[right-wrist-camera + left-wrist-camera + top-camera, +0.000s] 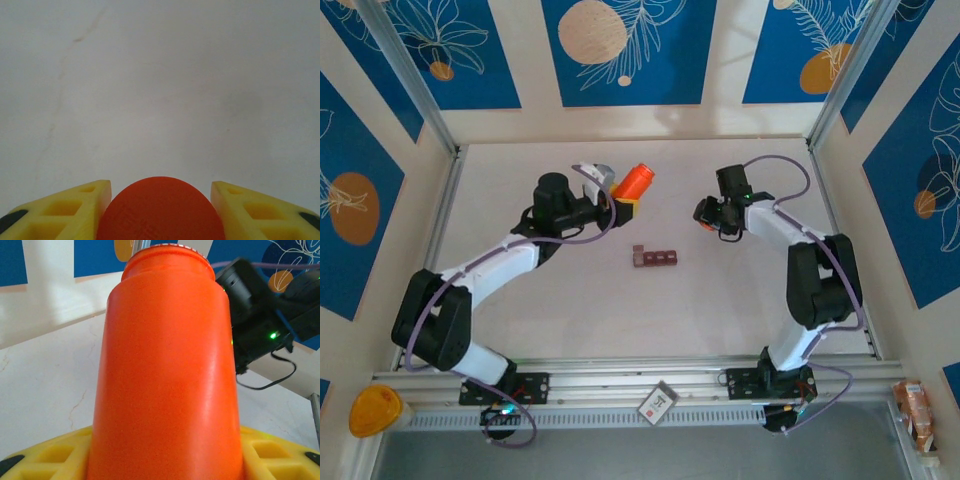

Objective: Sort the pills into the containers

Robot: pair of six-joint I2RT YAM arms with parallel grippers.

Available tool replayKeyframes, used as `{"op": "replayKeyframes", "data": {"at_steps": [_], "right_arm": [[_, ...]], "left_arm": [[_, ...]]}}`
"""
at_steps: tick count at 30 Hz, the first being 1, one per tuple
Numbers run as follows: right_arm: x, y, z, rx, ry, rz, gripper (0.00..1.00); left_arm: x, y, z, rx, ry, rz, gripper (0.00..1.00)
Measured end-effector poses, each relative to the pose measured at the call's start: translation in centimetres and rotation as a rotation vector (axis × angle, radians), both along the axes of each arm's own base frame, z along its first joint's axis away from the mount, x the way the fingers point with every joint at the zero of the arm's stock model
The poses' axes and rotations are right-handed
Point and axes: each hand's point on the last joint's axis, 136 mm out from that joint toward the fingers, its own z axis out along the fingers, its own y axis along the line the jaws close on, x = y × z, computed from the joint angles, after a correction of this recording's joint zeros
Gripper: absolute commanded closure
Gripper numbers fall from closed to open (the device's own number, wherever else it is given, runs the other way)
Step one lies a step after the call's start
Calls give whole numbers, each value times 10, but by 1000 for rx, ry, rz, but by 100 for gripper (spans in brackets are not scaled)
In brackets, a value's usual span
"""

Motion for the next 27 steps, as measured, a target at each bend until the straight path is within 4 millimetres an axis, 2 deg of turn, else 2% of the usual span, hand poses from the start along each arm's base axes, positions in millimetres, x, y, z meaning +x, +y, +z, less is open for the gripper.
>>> {"op": "replayKeyframes", "data": {"at_steps": [6, 19, 24, 27], "right_arm": [[1, -9, -31, -37, 85, -79, 46], [6, -11, -51, -47, 134, -131, 27], [6, -8, -47, -44, 121, -101, 26], [5, -3, -31, -20, 88, -73, 27]], "left_arm": [[-2, 1, 9, -6, -22, 10, 100], [-3, 3, 1, 11, -13, 25, 100], [-5, 5, -9, 28, 3, 44, 100], [-5, 5, -10, 33, 4, 56, 100]]}}
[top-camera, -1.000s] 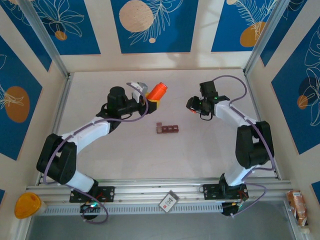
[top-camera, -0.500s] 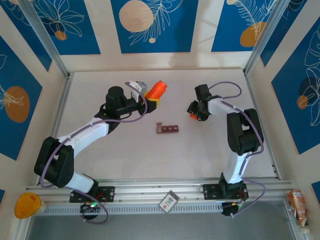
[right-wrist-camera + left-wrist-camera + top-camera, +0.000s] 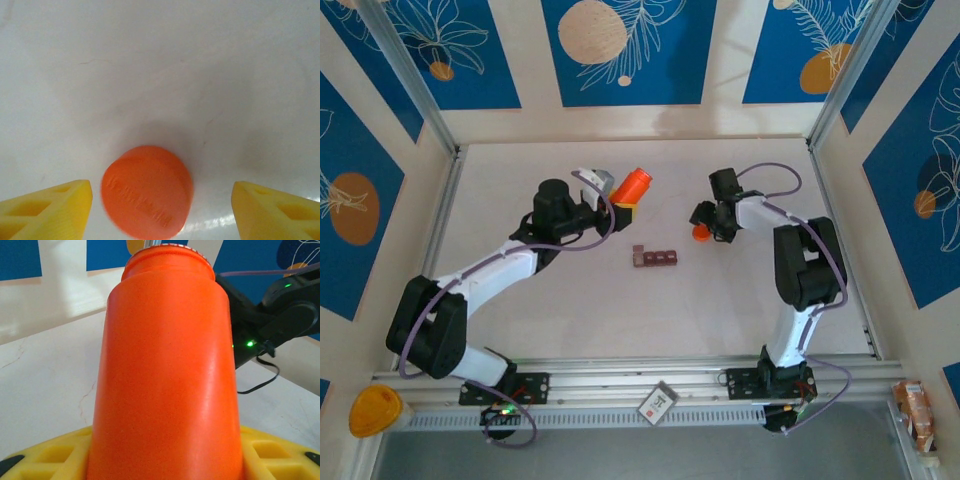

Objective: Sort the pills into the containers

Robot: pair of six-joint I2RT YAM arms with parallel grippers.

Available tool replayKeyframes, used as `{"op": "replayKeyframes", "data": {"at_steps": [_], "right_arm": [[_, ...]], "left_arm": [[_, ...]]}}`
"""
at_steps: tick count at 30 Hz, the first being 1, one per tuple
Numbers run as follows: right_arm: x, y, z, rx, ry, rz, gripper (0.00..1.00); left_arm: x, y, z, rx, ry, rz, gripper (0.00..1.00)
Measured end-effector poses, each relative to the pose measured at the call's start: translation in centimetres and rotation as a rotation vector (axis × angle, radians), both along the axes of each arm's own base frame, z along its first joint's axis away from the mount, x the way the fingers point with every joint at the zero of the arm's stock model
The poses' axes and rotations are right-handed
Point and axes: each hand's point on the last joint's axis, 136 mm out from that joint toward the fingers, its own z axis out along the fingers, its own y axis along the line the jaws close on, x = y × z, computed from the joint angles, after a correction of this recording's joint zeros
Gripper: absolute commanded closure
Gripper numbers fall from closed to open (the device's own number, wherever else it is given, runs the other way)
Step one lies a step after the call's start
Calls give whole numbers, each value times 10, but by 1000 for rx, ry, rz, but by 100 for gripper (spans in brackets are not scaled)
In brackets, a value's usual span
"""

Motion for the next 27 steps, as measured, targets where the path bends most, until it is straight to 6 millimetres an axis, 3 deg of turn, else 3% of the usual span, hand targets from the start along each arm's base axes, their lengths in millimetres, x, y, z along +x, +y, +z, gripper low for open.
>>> {"op": "replayKeyframes", "data": {"at_steps": [5, 8, 11, 17, 27], "right_arm": [[-4, 22, 38, 75, -83, 76, 40], [-9, 39, 44, 110, -95, 133, 52], [-22, 51, 33, 135, -64, 174, 64], [-46, 56, 9, 148, 12, 199, 68], [-58, 71, -5, 122, 43, 250, 82]], "left_arm": [[-2, 6, -4, 13, 8, 32, 100], [-6, 12, -8, 25, 12, 51, 100], [-11, 18, -12, 38, 20, 71, 100], [-22, 31, -17, 68, 10, 105, 100], [-32, 42, -23, 86, 16, 137, 100]]}}
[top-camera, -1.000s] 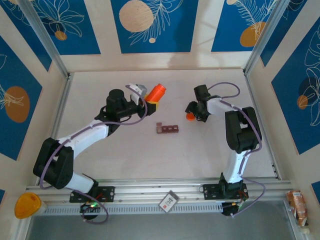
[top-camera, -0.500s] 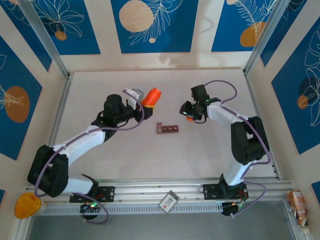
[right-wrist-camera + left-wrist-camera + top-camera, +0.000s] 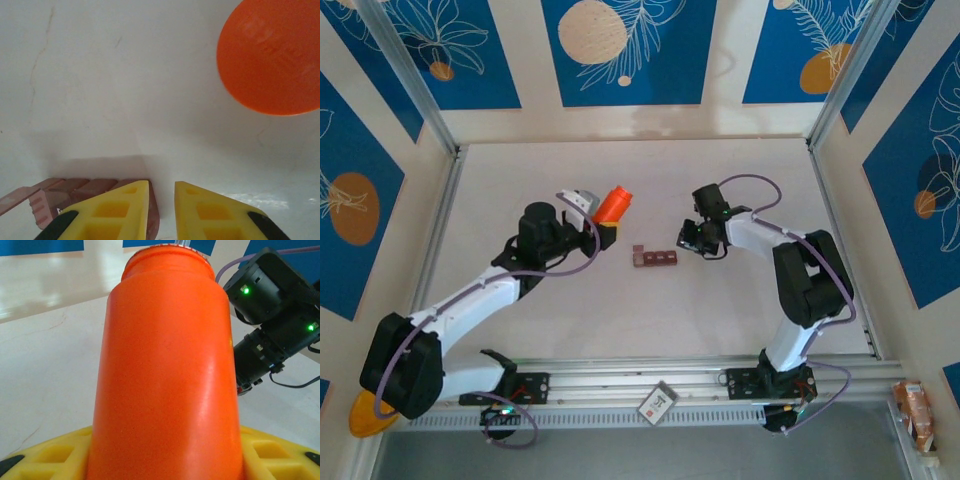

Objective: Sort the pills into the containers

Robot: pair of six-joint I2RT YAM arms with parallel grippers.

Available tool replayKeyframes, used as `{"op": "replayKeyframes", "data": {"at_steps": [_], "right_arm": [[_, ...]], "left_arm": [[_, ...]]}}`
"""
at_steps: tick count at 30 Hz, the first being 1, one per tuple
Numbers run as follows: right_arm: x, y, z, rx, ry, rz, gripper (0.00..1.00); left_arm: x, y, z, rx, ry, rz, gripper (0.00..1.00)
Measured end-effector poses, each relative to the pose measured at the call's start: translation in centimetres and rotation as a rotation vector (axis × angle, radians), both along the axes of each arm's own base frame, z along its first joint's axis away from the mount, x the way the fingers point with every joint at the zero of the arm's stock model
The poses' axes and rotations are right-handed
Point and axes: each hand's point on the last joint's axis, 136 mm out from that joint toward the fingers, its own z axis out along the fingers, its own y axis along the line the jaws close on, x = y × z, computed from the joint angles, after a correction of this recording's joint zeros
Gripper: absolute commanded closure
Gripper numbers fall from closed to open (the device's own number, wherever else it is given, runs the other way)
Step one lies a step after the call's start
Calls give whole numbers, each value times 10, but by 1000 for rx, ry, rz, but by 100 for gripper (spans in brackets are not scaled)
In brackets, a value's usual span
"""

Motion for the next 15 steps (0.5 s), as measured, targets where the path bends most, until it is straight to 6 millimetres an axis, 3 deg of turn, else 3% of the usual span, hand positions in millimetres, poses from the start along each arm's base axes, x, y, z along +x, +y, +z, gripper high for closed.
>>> {"op": "replayKeyframes", "data": {"at_steps": [15], "right_arm": [[-12, -6, -29, -117, 41, 7, 87]], "left_arm": [[-4, 2, -4, 14, -7, -5, 100]]}}
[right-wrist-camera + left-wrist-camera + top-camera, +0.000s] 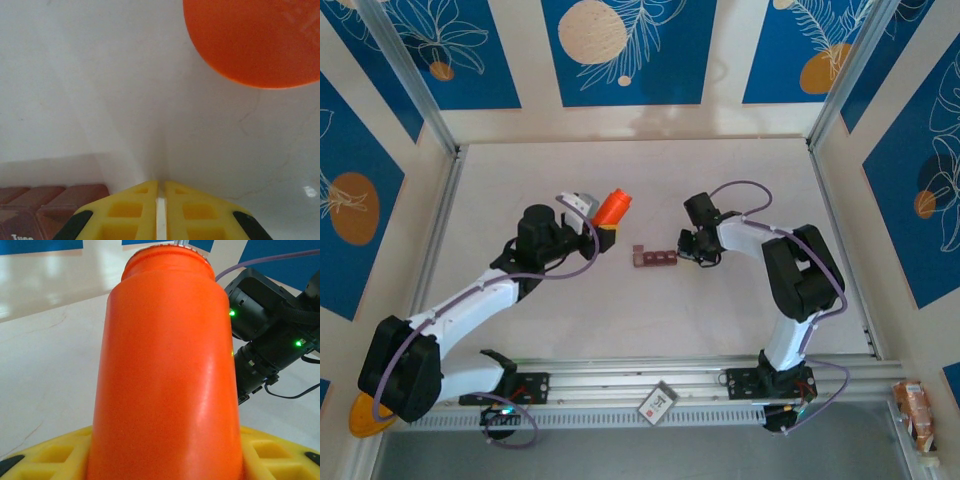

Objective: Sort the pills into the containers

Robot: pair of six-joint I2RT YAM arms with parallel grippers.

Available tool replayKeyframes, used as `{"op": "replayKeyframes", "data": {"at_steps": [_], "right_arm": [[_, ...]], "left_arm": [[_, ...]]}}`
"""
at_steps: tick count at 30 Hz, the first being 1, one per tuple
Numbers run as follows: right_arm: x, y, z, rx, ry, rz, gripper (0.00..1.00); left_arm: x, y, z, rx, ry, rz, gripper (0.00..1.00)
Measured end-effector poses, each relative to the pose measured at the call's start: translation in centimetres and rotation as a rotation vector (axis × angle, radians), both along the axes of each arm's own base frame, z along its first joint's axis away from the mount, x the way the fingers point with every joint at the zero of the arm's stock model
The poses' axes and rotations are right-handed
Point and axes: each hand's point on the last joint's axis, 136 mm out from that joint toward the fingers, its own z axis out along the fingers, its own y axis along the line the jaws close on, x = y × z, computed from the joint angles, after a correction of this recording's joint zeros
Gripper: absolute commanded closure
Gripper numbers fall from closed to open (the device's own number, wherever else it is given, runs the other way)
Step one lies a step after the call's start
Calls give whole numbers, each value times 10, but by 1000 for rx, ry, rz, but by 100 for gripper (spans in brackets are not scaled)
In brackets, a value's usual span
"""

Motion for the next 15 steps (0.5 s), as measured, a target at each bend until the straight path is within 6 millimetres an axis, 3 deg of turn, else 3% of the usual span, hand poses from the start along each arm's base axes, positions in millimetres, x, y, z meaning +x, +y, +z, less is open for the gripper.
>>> {"op": "replayKeyframes", "data": {"at_steps": [9, 15], "right_arm": [[-9, 16, 0, -43, -21, 55, 87], [-30, 43, 1, -25, 9, 131, 88]], "left_arm": [[0, 0, 0, -7, -12, -1, 100], [2, -1, -1, -10, -17, -1, 100]]}}
